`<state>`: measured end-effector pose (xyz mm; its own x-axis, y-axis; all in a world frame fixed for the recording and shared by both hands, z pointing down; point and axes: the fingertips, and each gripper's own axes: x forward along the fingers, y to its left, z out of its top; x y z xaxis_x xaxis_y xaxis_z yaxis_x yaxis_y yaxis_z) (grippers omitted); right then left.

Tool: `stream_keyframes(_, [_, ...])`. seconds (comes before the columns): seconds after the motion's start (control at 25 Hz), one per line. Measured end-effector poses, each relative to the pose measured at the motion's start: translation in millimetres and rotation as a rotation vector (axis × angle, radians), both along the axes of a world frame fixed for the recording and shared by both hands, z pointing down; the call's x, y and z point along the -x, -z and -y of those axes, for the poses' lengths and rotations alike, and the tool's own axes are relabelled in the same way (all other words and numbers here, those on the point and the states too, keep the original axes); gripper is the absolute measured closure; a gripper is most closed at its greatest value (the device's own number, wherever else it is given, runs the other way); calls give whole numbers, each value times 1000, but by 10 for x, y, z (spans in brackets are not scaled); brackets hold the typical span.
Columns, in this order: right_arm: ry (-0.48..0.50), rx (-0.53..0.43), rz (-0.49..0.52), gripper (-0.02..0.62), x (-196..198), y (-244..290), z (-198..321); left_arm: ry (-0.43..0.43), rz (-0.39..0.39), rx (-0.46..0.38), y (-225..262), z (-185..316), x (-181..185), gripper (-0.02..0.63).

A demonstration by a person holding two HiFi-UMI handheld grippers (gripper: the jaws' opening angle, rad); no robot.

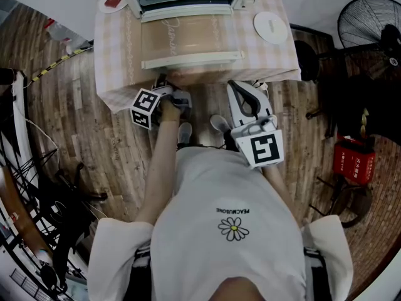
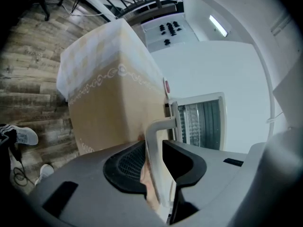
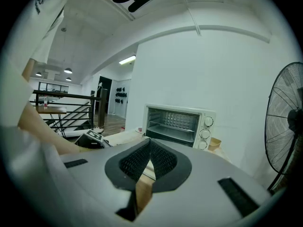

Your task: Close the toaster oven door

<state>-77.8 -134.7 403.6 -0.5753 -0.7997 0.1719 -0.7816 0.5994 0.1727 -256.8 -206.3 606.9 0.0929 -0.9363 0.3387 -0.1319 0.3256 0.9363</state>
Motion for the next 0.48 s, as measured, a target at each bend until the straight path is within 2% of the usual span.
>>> stream_keyframes(0.48, [-14,-8,-3,584,-54,14,-3,-3,1,-13,14,126,9,500])
